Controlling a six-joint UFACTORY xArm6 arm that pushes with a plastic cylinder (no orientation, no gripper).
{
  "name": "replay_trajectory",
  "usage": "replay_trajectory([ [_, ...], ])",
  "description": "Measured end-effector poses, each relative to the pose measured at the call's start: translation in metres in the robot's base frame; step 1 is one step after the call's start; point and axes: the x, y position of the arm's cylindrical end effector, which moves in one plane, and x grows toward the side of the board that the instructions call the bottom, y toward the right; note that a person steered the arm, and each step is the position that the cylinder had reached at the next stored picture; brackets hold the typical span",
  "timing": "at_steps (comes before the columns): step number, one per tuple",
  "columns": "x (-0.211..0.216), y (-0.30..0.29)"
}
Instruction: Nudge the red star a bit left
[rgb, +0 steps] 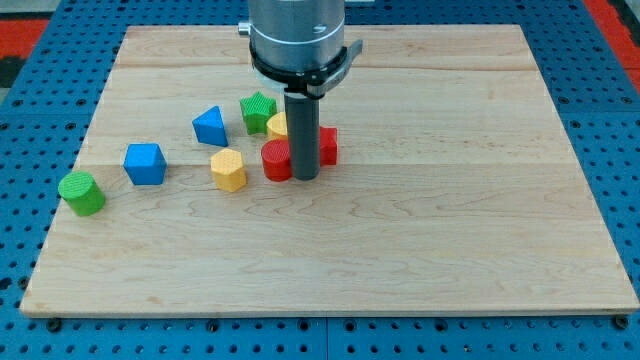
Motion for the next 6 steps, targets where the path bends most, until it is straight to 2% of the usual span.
replay_trajectory([
  [1, -0.043, 0.025],
  [2, -0.113, 0.029],
  [3, -0.13, 0.049],
  [4, -0.107, 0.088],
  [5, -0.152, 0.132],
  [6, -0.165, 0.085],
])
